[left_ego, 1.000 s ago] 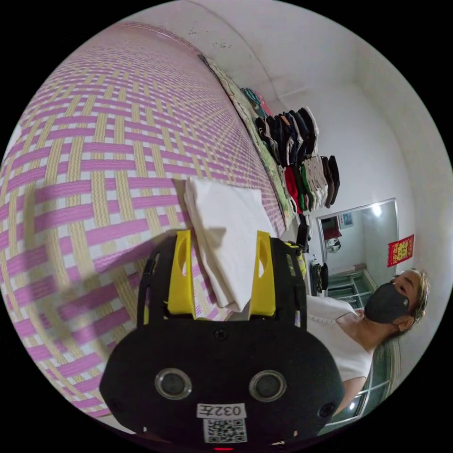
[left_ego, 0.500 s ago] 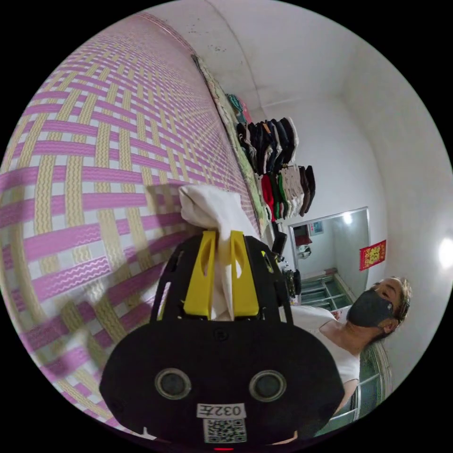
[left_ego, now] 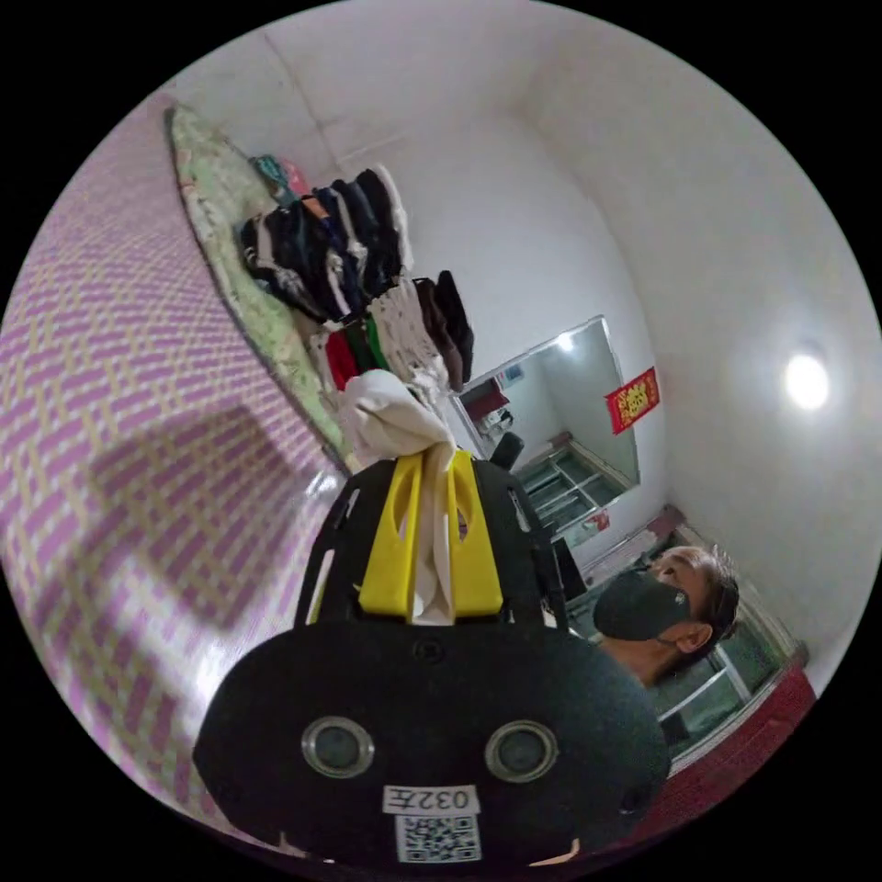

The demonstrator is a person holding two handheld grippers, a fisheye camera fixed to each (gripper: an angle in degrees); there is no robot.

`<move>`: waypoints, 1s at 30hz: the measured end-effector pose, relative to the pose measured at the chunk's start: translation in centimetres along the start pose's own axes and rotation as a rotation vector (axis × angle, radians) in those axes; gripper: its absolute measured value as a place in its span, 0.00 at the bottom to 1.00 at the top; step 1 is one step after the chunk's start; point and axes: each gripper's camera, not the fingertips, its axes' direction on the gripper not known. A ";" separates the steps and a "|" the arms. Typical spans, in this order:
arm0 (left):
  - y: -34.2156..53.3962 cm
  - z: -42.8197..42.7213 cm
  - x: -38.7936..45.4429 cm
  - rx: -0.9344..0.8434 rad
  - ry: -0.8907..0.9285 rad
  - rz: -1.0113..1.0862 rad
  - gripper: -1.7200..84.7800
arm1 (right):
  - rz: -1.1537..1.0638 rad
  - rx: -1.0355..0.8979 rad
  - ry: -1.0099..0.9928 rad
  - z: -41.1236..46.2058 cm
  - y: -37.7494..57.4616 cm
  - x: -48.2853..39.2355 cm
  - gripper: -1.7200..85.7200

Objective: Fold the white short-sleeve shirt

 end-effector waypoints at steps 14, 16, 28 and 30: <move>-31.8 31.1 10.5 -0.045 -0.035 0.080 0.03 | 0.467 0.318 0.327 -26.9 -7.1 17.1 0.07; -32.0 35.1 6.4 -0.114 -0.147 -0.027 0.03 | 0.612 0.247 0.396 -24.8 -4.2 21.8 0.07; -23.7 28.4 6.5 0.080 -0.179 0.269 0.02 | 0.240 0.639 0.519 -23.0 7.9 12.8 0.04; -16.3 25.5 9.1 0.062 -0.304 0.519 0.01 | 0.016 0.607 0.480 -17.5 9.6 7.4 0.02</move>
